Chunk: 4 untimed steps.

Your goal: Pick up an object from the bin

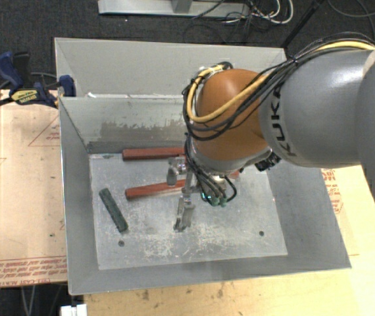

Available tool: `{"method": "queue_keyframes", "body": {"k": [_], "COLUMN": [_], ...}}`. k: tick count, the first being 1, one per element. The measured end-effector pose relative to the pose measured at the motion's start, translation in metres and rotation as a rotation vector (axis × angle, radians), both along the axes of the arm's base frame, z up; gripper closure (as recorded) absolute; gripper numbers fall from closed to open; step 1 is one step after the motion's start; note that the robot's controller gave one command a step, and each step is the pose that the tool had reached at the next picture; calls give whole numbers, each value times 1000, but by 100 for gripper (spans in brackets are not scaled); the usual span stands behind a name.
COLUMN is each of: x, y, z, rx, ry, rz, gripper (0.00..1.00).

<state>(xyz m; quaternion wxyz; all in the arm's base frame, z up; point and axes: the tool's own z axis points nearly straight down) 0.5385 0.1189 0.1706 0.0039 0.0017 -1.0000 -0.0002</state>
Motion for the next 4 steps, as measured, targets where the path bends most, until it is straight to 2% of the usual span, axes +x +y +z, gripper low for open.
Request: {"method": "queue_keyframes", "body": {"k": [1, 2, 3, 4], "x": [85, 87, 86, 87], "y": [-6, -5, -5, -5], "z": [-105, -99, -100, -99], "rx": [1, 2, 2, 2], "ry": [-7, -11, -11, -11], "rz": [-24, -24, -24, -24], "gripper": [0, 100, 0, 100]}}
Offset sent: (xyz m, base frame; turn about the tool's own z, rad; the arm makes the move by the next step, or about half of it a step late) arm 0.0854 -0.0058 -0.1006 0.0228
